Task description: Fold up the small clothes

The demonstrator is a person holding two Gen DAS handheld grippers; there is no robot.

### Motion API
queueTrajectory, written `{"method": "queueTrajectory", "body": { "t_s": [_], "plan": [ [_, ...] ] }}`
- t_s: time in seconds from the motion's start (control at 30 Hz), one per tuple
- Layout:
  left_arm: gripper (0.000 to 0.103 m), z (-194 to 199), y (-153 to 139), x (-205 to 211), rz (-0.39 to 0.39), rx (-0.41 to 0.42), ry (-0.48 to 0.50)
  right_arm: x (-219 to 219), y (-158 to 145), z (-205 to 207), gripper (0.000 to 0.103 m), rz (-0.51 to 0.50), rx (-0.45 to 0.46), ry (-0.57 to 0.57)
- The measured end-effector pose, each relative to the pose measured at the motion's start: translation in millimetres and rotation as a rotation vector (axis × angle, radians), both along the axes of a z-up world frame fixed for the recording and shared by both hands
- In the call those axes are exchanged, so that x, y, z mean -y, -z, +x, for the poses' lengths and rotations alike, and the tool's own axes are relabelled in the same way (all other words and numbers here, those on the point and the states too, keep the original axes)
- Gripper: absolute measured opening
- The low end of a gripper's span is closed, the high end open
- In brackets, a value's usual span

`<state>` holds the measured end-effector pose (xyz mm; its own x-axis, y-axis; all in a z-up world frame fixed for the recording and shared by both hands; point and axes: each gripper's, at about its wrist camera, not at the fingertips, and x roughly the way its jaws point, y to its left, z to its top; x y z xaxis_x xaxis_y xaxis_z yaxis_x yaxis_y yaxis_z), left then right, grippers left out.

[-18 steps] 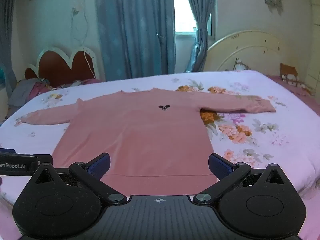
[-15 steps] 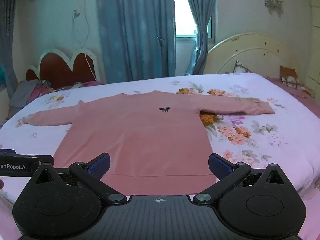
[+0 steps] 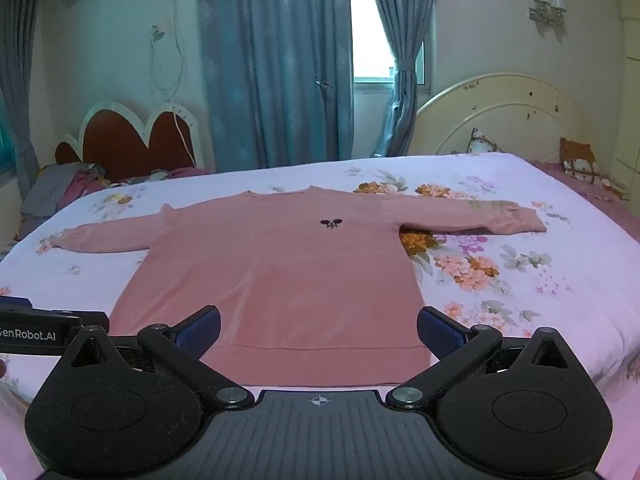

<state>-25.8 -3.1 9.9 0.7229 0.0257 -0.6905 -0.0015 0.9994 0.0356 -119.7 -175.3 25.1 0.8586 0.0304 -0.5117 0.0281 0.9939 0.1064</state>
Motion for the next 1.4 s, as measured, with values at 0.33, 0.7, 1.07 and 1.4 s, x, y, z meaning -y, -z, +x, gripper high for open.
{"method": "queueTrajectory", "body": {
  "t_s": [0.33,0.7,1.07,1.4],
  "plan": [
    [0.102,5,0,-2,-0.011,-0.017,-0.004,0,3,1,0.103,-0.005,-0.005,0.0],
    [0.102,9,2,0,-0.009,-0.032,-0.005,2,6,4,0.103,0.005,-0.01,-0.007],
    [0.102,10,2,1,-0.007,-0.037,-0.008,3,8,5,0.103,0.01,-0.01,-0.012],
    [0.102,10,3,0,-0.01,-0.04,-0.007,2,9,5,0.103,0.013,-0.009,-0.014]
  ]
}}
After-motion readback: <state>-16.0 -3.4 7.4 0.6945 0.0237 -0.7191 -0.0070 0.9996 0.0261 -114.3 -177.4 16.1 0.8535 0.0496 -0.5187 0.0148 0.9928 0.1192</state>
